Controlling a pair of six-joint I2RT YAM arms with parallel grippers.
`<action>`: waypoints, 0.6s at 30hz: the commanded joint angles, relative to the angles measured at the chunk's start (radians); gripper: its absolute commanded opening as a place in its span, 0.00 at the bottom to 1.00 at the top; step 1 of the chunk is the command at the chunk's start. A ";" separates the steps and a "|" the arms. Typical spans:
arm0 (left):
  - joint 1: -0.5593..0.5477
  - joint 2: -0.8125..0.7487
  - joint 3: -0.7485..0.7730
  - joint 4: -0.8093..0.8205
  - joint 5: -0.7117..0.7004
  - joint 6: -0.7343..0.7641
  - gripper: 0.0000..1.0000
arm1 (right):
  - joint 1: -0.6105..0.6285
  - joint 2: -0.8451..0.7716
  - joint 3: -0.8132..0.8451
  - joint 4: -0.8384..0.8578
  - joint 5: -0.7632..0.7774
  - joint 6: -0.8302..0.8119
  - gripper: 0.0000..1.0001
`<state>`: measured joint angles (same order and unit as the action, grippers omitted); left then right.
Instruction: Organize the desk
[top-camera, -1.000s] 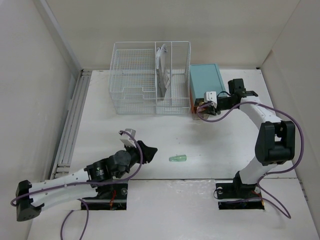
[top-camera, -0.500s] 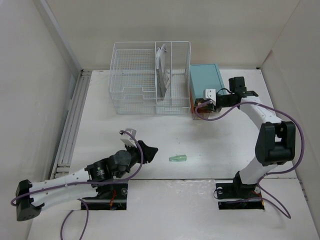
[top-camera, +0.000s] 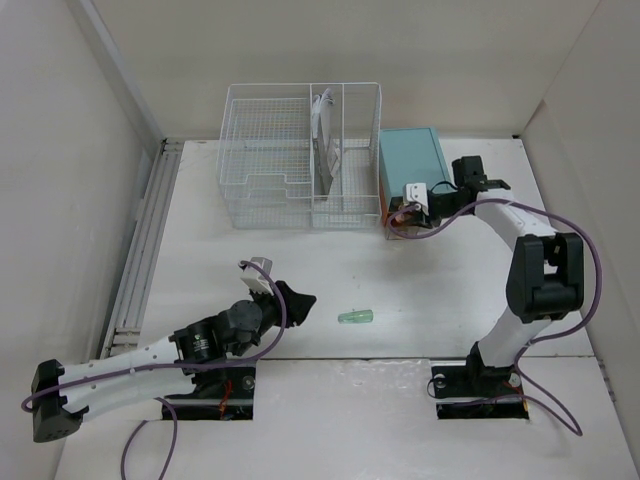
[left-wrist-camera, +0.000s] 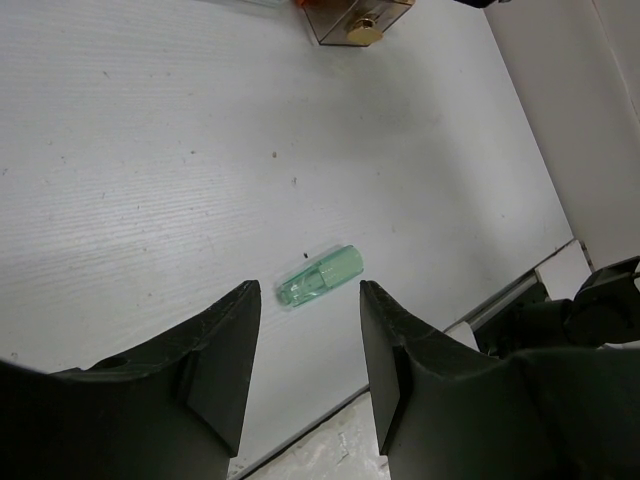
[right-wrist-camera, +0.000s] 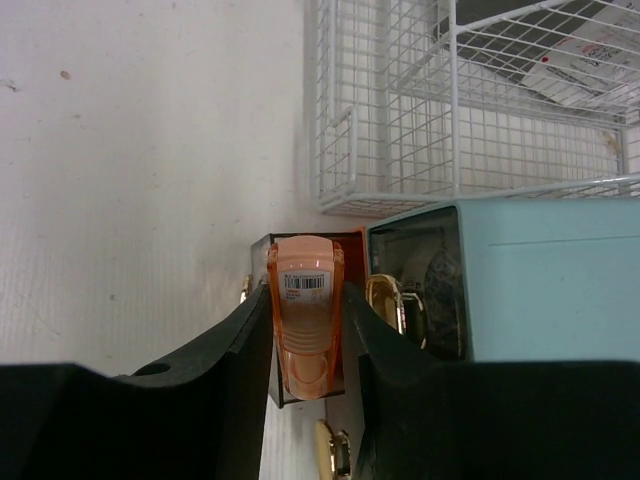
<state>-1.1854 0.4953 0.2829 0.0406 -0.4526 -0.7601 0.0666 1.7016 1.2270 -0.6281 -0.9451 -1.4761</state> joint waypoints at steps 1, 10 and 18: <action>-0.006 -0.011 0.012 0.018 -0.008 0.013 0.41 | 0.006 0.033 0.086 -0.109 -0.024 -0.085 0.00; -0.006 -0.029 0.012 0.008 -0.017 0.013 0.41 | 0.025 0.087 0.160 -0.351 -0.024 -0.225 0.00; -0.006 -0.029 0.012 -0.001 -0.017 0.013 0.41 | 0.044 0.049 0.109 -0.351 0.006 -0.225 0.00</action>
<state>-1.1854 0.4747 0.2829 0.0326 -0.4538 -0.7601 0.0998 1.7874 1.3479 -0.9344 -0.9226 -1.6730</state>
